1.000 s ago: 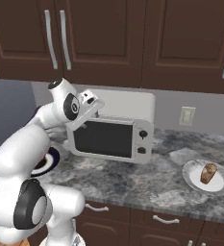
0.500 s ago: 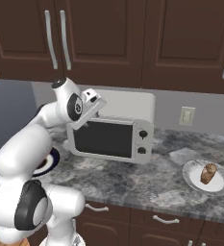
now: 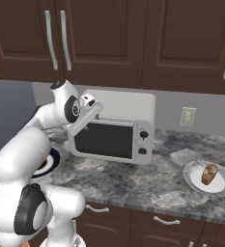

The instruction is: Open the toaster oven door. Place the bread on the top rack in the toaster oven and place the chicken drumstick on the bottom rack.

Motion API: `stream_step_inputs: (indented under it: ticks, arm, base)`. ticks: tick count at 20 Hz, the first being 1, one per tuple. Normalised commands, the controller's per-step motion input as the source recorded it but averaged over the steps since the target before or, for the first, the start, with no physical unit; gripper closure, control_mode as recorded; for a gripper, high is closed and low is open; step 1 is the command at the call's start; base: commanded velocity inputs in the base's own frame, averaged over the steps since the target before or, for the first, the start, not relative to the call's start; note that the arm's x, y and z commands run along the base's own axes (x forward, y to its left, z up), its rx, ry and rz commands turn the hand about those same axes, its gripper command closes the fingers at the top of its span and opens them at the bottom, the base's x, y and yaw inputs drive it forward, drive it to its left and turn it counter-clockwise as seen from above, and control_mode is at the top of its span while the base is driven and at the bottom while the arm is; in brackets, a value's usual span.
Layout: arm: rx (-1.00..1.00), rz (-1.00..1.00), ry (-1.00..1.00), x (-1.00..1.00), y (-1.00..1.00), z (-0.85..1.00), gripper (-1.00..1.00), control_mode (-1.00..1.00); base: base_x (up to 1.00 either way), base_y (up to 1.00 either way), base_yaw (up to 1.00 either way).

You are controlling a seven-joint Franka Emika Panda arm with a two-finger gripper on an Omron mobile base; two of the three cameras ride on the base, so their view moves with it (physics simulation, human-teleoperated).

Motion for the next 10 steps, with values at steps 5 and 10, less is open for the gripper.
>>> stream_step_inputs:
  ticks: [5,10]
  arm:
    - [0.00,0.14,0.49,-0.92,0.00,-0.95,1.00,-1.00]
    - [0.01,0.13,0.48,-1.00,0.00,-0.98,1.00,-1.00]
  base:
    - [0.00,0.00,0.00]
    - [0.00,0.00,0.00]
